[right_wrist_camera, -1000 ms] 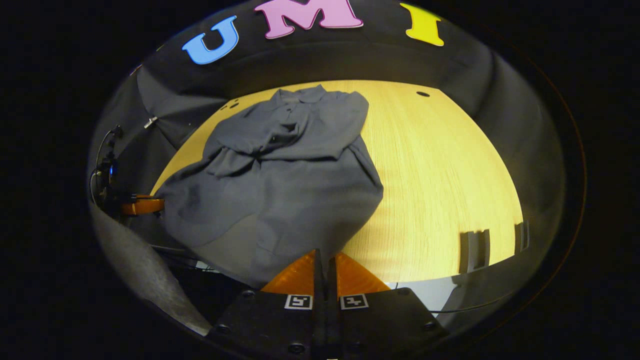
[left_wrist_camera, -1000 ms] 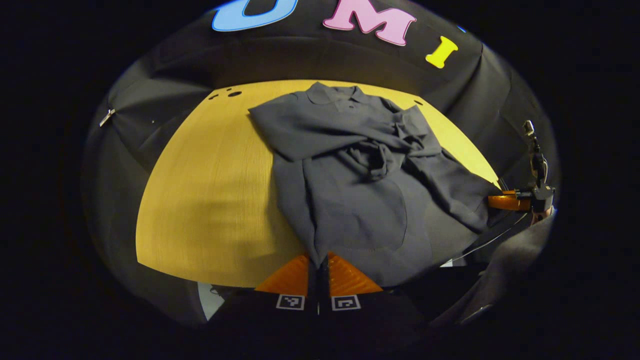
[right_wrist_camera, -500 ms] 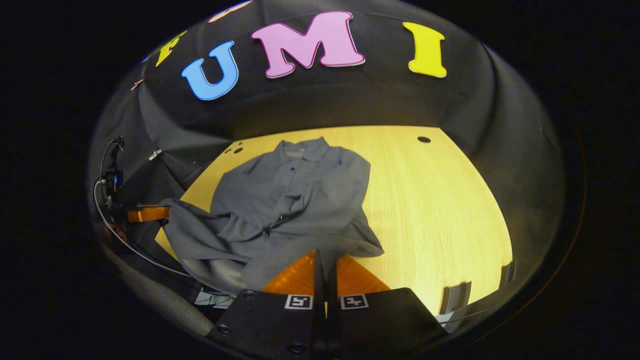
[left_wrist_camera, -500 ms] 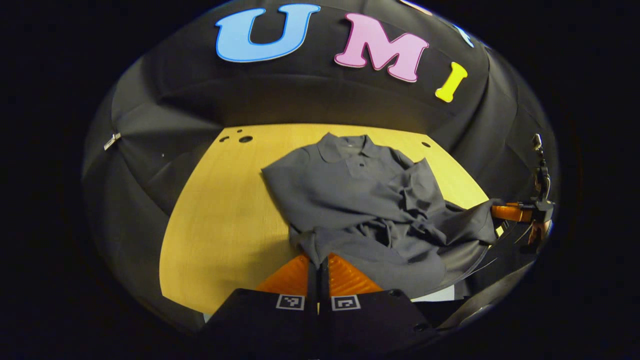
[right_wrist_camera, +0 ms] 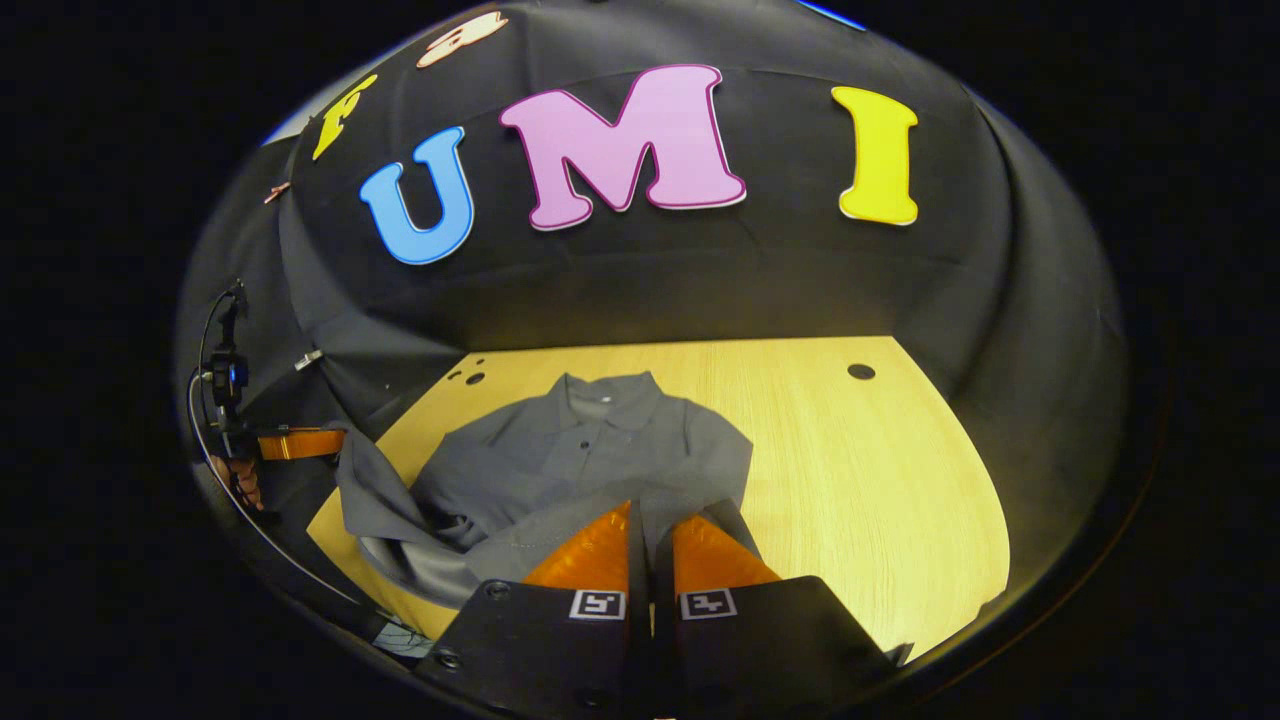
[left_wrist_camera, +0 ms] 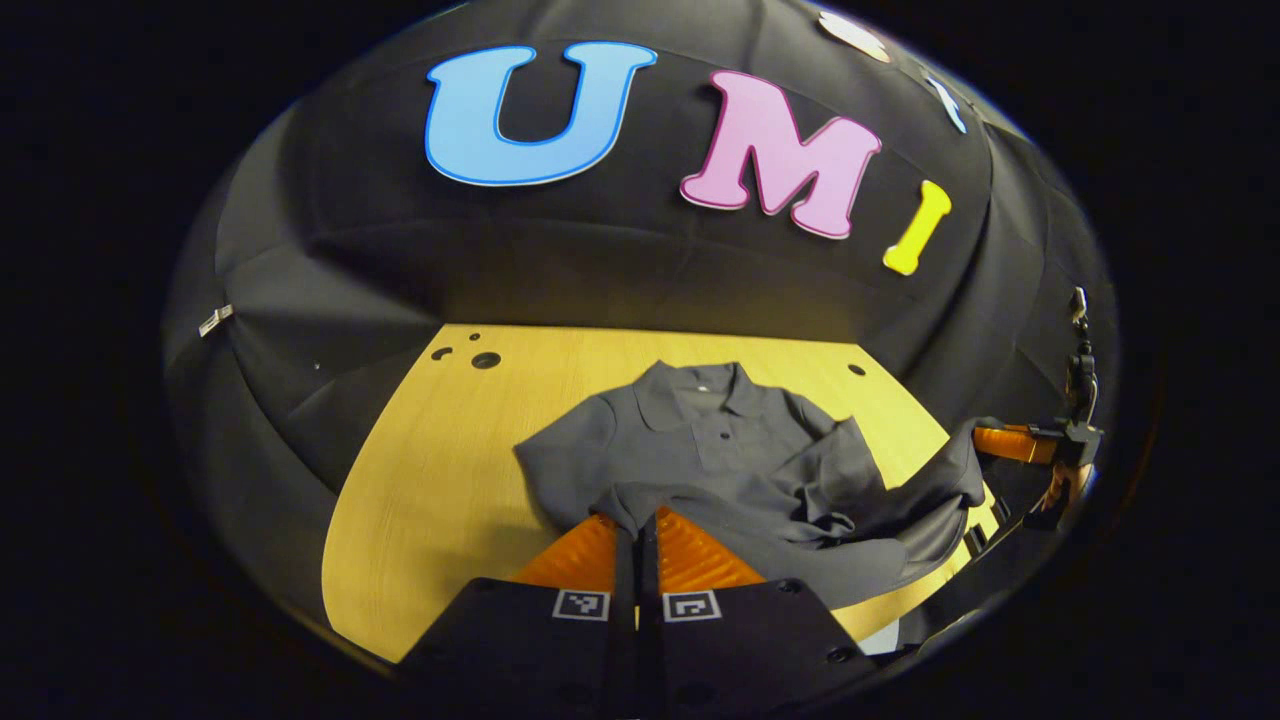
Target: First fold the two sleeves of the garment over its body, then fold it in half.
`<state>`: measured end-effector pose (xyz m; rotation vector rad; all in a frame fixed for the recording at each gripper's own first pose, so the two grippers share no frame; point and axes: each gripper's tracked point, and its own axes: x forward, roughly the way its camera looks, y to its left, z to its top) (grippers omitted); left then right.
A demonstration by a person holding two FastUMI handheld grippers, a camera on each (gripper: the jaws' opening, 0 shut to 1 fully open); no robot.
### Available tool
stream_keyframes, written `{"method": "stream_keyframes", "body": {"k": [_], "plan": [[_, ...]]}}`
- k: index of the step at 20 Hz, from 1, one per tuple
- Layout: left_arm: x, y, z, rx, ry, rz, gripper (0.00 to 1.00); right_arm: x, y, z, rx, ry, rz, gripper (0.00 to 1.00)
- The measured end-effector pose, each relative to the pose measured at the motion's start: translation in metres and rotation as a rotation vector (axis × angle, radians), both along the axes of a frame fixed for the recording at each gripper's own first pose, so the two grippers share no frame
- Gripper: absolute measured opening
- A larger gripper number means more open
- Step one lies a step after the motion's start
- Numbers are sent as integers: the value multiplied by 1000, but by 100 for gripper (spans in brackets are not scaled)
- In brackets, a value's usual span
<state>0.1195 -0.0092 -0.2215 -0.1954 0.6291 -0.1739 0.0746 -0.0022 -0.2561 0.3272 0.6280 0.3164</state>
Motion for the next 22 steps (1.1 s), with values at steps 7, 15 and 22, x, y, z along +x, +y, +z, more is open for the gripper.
{"method": "stream_keyframes", "body": {"k": [7,15,22], "plan": [[74,15,1,21,-44,54,5,78,-2,0,8,-55,-51,5],[143,27,-45,16,-1,134,8,142,6,-51,3,-18,-85,5],[188,32,-102,50,66,163,8,184,18,-107,-26,32,-83,5]]}}
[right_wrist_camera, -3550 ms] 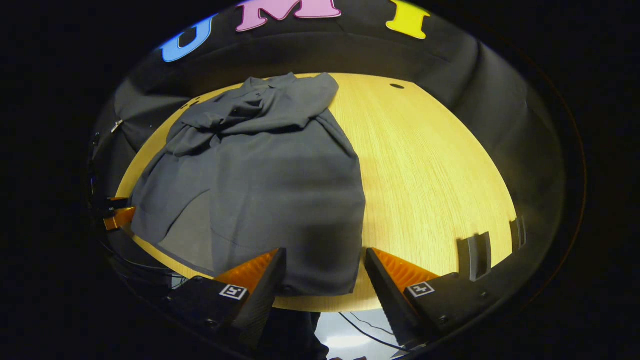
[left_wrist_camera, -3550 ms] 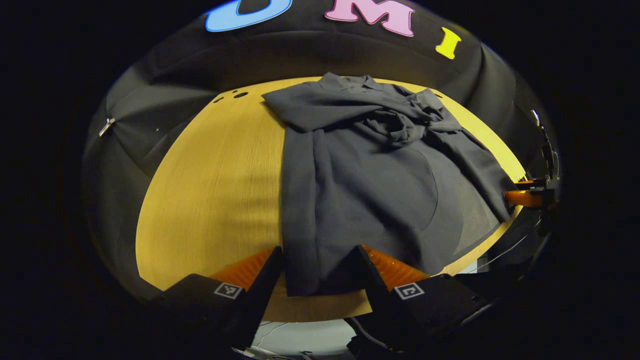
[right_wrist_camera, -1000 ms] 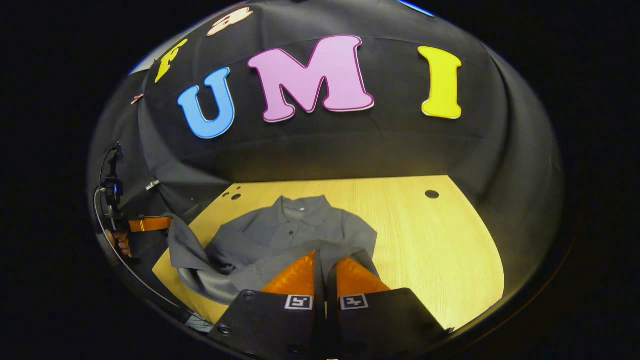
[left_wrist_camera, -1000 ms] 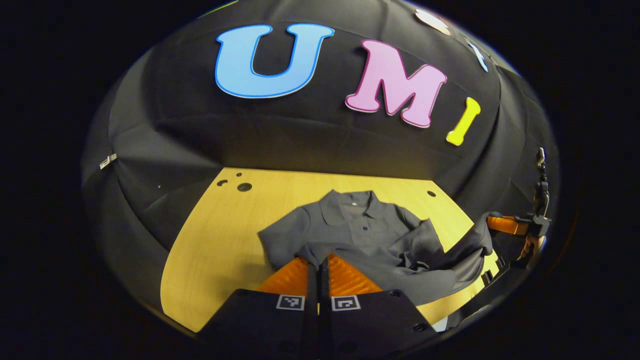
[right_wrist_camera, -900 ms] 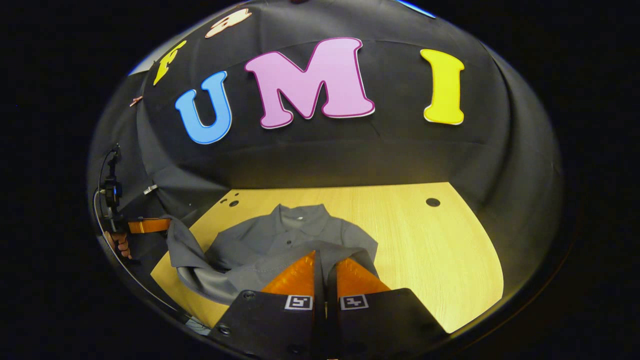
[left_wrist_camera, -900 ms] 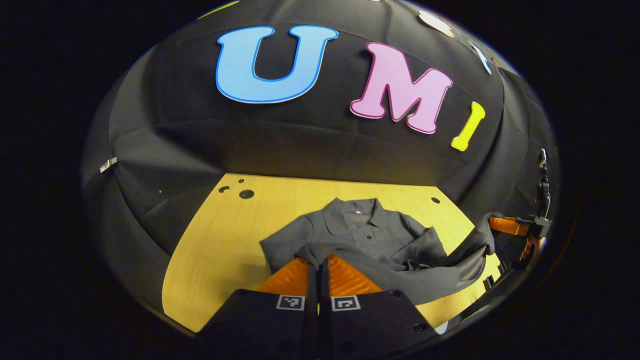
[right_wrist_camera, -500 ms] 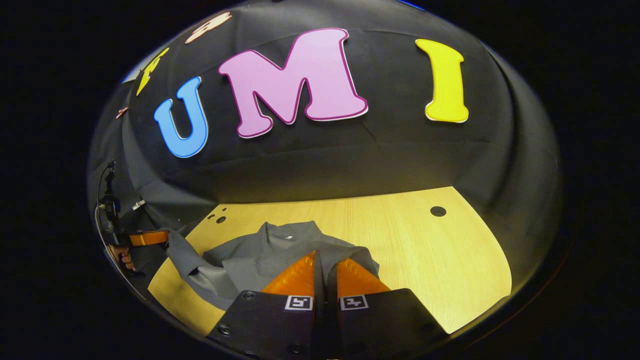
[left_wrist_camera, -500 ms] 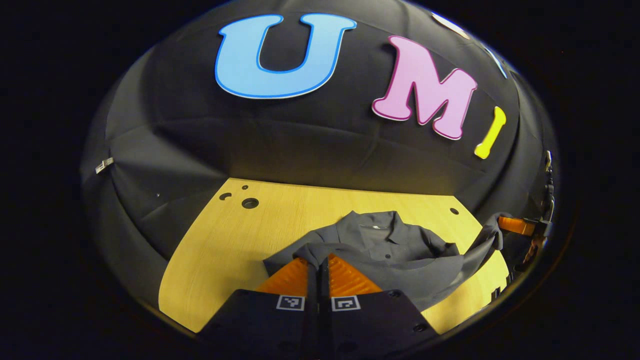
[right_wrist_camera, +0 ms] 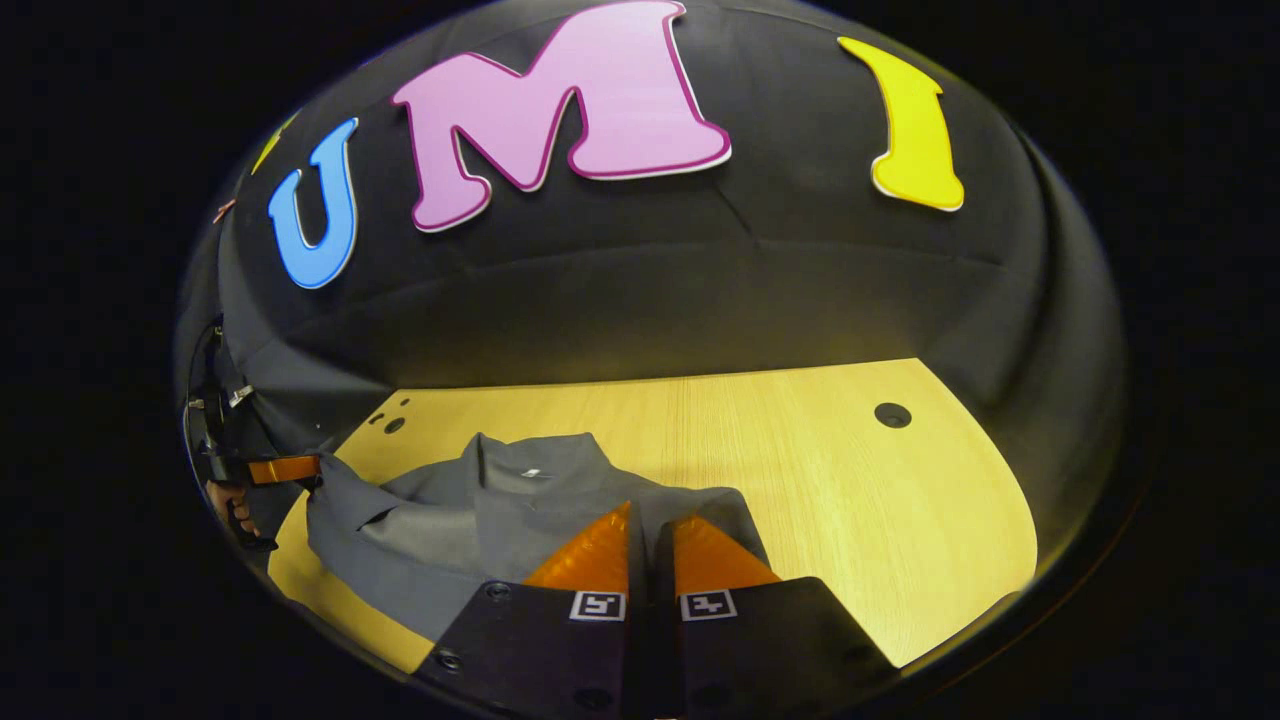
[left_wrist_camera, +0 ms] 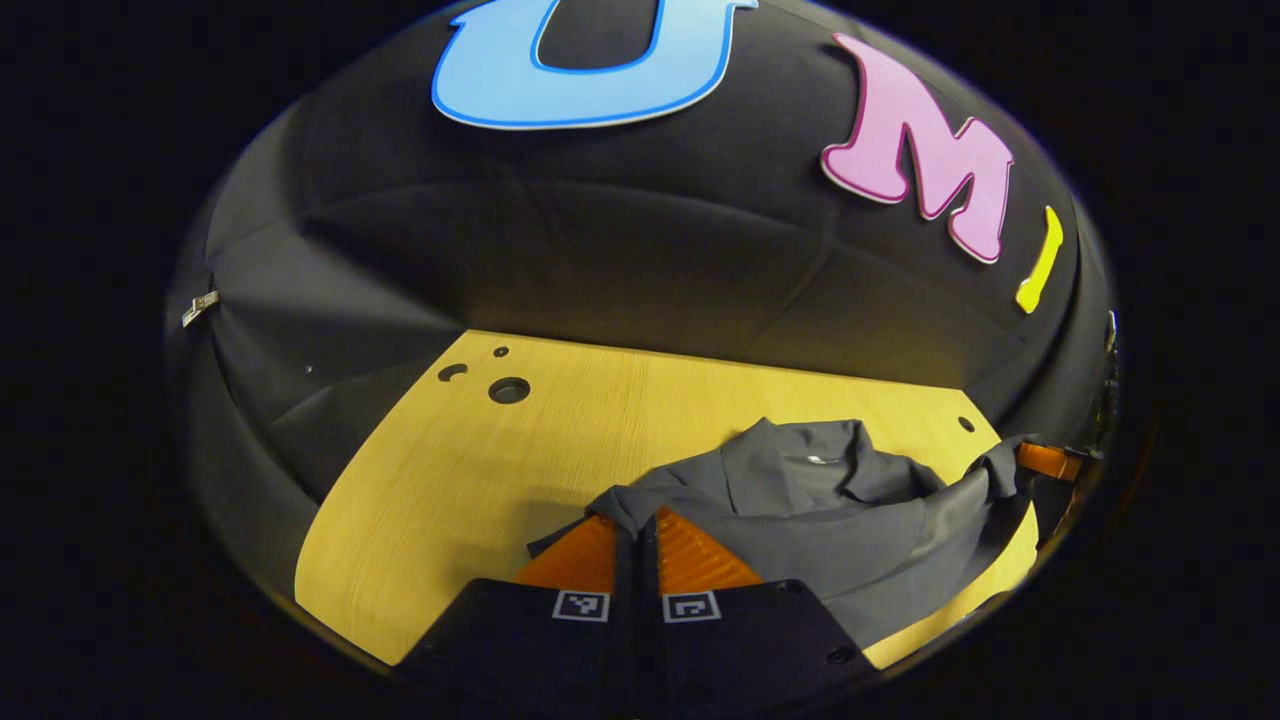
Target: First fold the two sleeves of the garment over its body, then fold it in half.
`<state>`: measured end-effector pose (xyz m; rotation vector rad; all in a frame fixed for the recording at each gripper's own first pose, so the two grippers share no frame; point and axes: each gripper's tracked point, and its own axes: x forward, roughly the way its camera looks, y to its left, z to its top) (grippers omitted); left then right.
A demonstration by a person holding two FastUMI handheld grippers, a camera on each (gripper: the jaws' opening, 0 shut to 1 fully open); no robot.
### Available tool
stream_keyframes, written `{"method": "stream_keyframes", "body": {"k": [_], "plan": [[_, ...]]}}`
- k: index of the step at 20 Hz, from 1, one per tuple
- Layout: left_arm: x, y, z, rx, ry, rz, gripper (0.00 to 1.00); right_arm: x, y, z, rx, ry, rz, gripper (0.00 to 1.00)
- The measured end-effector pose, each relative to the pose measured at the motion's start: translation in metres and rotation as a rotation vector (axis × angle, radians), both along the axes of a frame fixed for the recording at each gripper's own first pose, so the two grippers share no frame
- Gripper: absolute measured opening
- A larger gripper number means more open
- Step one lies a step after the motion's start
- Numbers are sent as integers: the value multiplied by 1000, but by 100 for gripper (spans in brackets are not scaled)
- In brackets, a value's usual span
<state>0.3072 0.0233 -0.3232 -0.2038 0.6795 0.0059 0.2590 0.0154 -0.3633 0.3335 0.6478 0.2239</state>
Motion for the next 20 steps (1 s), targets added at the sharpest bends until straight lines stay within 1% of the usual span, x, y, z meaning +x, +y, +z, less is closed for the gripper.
{"method": "stream_keyframes", "body": {"k": [1,4,7,8,9,13,14,15,16,20], "plan": [[5,0,-8,4,13,-1,5,5,1,-9,1,9,-2,5],[16,-1,-35,20,55,-6,5,15,4,-38,-6,43,0,5],[25,0,-52,33,69,-5,5,23,7,-59,-21,57,11,5],[27,0,-57,36,74,-3,2,24,7,-66,-30,63,14,5],[28,0,-64,40,82,-2,5,25,8,-74,-37,72,17,5],[27,1,-87,54,127,2,5,25,10,-98,-79,99,38,5],[26,0,-93,62,135,0,2,24,10,-103,-87,108,43,5],[24,0,-99,74,147,-5,5,23,11,-108,-88,117,48,5],[22,0,-104,89,157,-10,5,23,11,-111,-88,126,51,5],[23,-1,-108,123,145,-13,5,19,15,-123,-81,154,72,5]]}}
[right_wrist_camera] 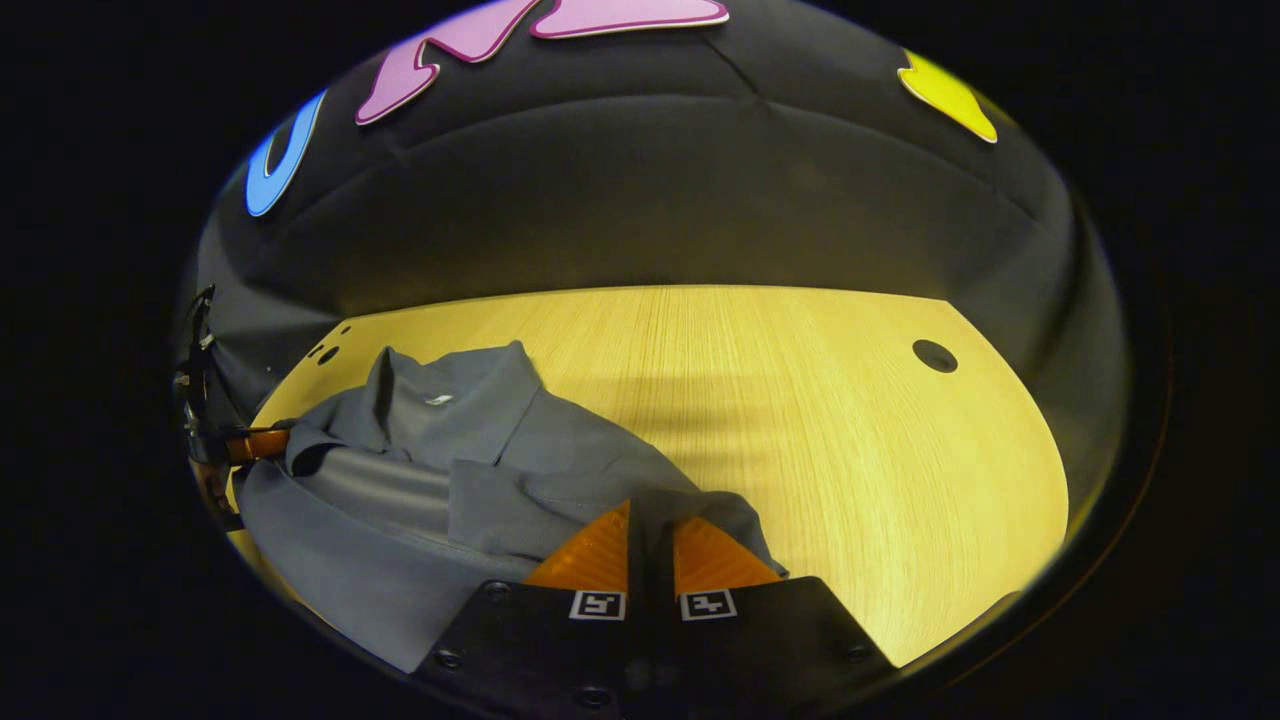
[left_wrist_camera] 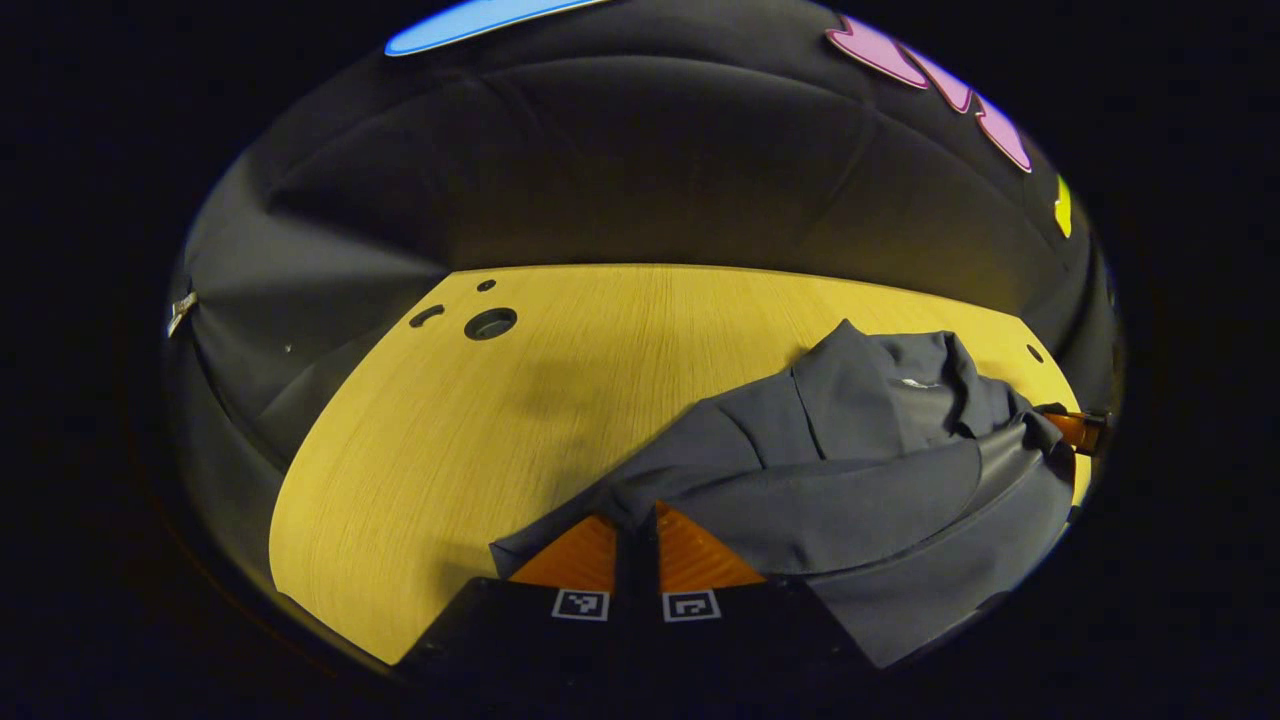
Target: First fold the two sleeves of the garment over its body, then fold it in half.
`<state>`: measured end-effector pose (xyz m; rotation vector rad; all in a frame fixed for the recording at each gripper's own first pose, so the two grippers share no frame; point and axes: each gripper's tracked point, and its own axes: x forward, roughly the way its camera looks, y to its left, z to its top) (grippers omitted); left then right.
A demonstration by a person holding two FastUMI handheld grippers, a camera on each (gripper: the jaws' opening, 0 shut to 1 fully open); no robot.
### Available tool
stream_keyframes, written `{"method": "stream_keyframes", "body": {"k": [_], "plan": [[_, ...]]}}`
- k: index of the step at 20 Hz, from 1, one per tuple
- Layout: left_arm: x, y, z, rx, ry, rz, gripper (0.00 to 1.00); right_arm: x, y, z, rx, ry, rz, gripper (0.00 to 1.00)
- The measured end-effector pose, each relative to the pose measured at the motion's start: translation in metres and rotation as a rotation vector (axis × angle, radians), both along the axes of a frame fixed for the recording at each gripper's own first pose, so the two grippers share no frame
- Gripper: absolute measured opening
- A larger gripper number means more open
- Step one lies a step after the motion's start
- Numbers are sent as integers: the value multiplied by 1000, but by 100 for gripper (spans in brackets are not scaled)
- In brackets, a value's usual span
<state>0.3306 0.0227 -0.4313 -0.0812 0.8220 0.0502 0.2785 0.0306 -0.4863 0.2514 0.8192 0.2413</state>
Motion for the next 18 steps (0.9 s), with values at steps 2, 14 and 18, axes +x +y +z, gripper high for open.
{"method": "stream_keyframes", "body": {"k": [2,14,18], "plan": [[0,-1,-1,5,3,6,6,-2,1,-2,11,14,-6,5],[-20,-6,22,79,-1,-35,51,-19,-6,18,-34,-3,31,59],[-30,-12,41,68,-30,-57,69,-28,-15,38,-32,-28,7,71]]}}
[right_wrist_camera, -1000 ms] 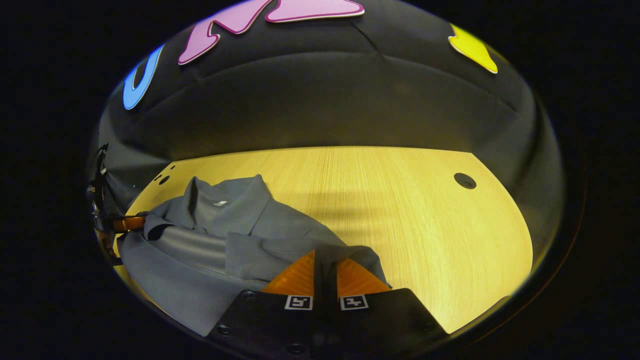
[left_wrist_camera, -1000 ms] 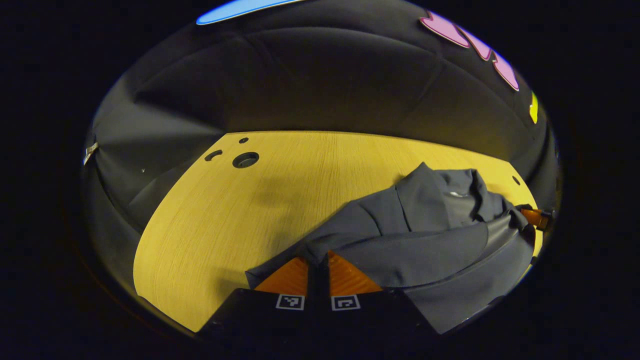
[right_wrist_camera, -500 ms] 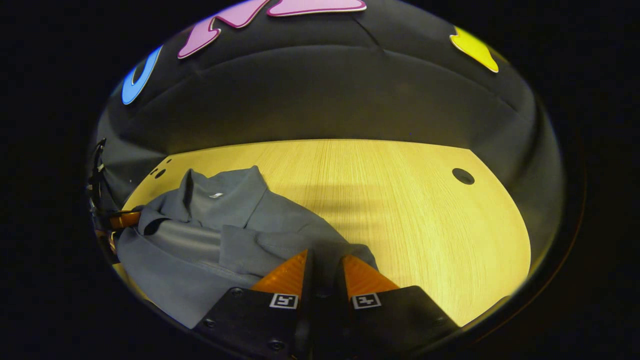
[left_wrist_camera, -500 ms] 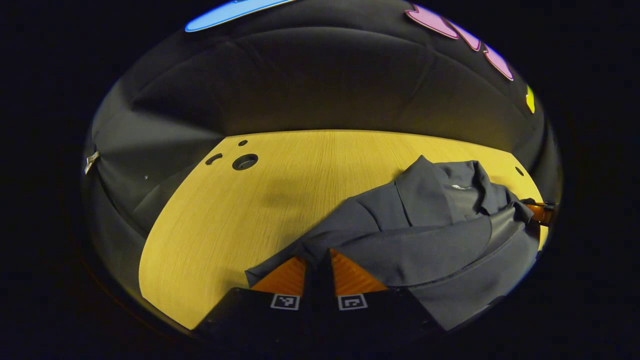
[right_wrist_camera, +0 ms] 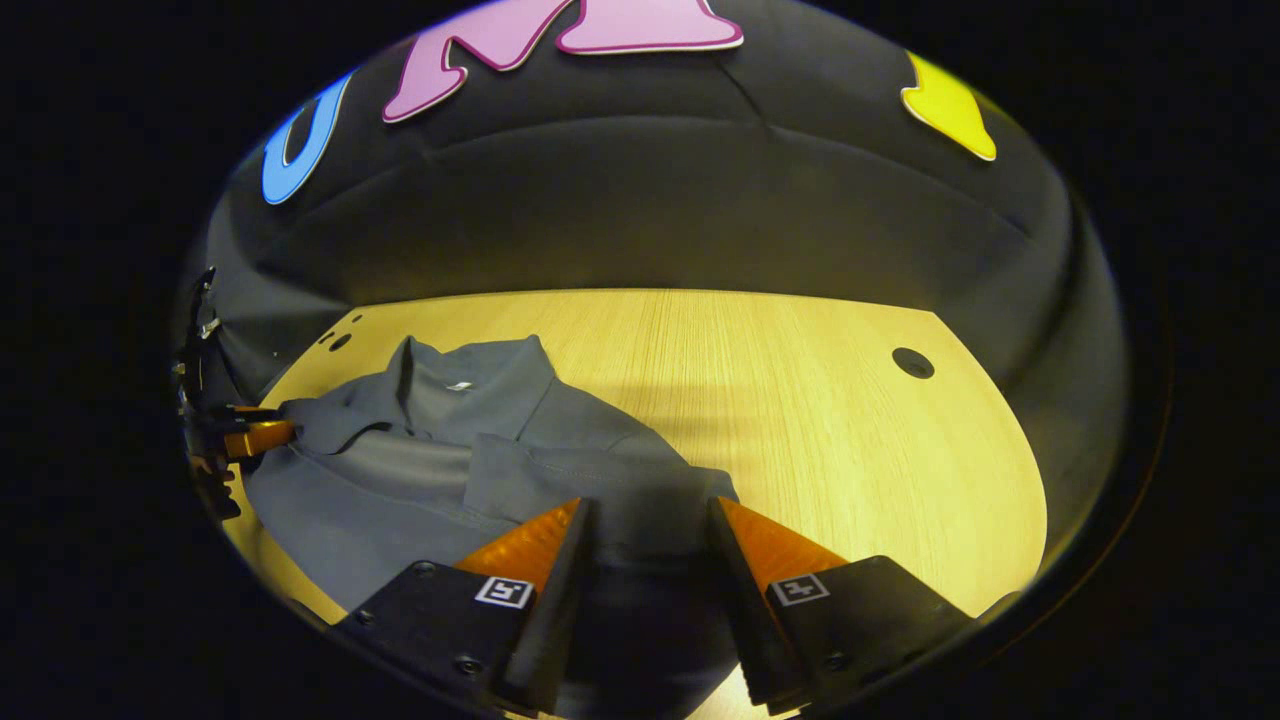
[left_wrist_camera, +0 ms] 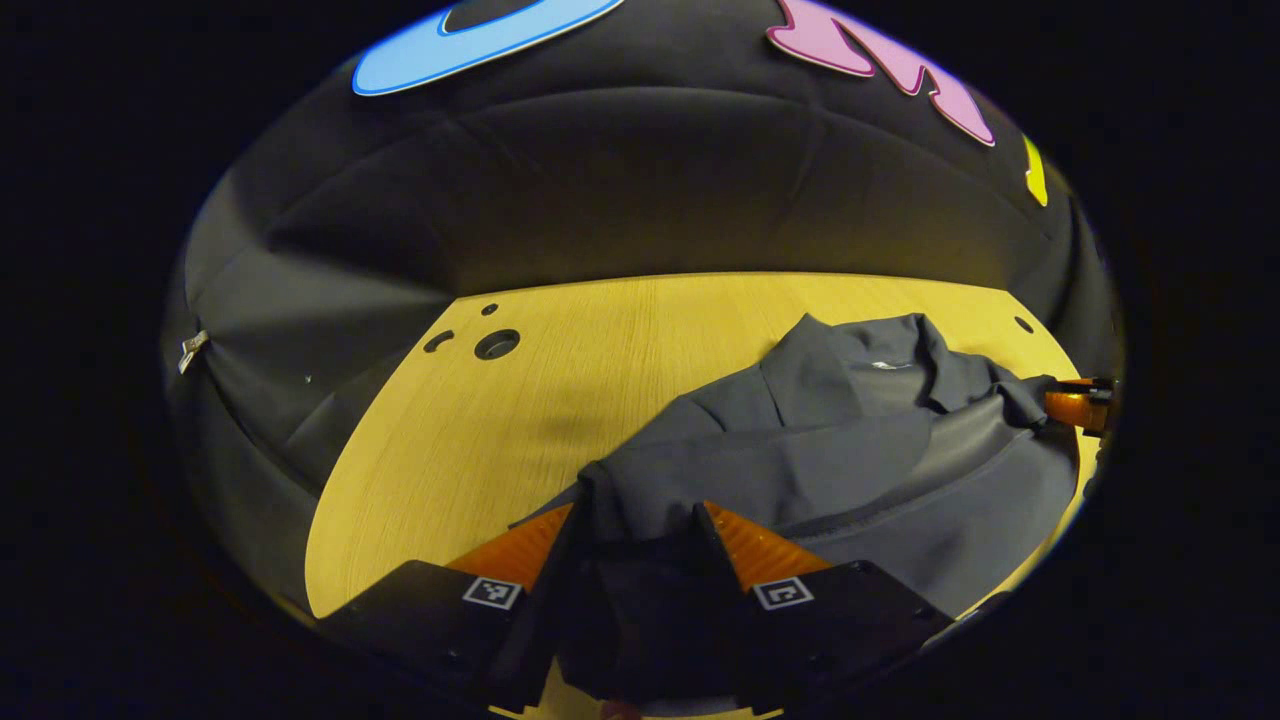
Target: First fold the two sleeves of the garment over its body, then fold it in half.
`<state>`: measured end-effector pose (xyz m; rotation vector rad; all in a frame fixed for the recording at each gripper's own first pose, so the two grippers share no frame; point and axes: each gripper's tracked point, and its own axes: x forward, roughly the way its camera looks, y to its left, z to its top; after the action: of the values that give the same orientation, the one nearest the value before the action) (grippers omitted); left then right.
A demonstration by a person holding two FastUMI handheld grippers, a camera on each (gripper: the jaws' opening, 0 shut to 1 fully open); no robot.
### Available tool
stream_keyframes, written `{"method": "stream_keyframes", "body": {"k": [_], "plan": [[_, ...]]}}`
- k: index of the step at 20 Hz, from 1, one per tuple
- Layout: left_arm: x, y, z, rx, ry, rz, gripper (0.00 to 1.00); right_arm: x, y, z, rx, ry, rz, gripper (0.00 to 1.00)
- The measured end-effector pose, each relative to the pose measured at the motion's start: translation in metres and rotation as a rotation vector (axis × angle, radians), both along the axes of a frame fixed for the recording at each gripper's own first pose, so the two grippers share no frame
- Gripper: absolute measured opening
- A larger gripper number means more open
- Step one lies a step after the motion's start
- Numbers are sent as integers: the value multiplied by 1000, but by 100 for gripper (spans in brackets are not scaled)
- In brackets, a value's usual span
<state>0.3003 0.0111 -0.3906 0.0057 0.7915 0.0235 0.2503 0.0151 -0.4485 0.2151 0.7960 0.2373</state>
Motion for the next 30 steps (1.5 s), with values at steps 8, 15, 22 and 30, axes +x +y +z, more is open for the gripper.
{"method": "stream_keyframes", "body": {"k": [8,15,22,30], "plan": [[-27,-22,71,-11,-112,-83,82,-27,-20,76,-19,-119,-33,80],[-80,-37,139,-34,-210,-122,82,-72,-21,149,-5,-219,-4,81],[-149,-27,181,-53,-260,-116,82,-129,-13,200,21,-269,11,81],[-228,-5,178,-64,-220,-50,82,-190,20,214,36,-282,70,81]]}}
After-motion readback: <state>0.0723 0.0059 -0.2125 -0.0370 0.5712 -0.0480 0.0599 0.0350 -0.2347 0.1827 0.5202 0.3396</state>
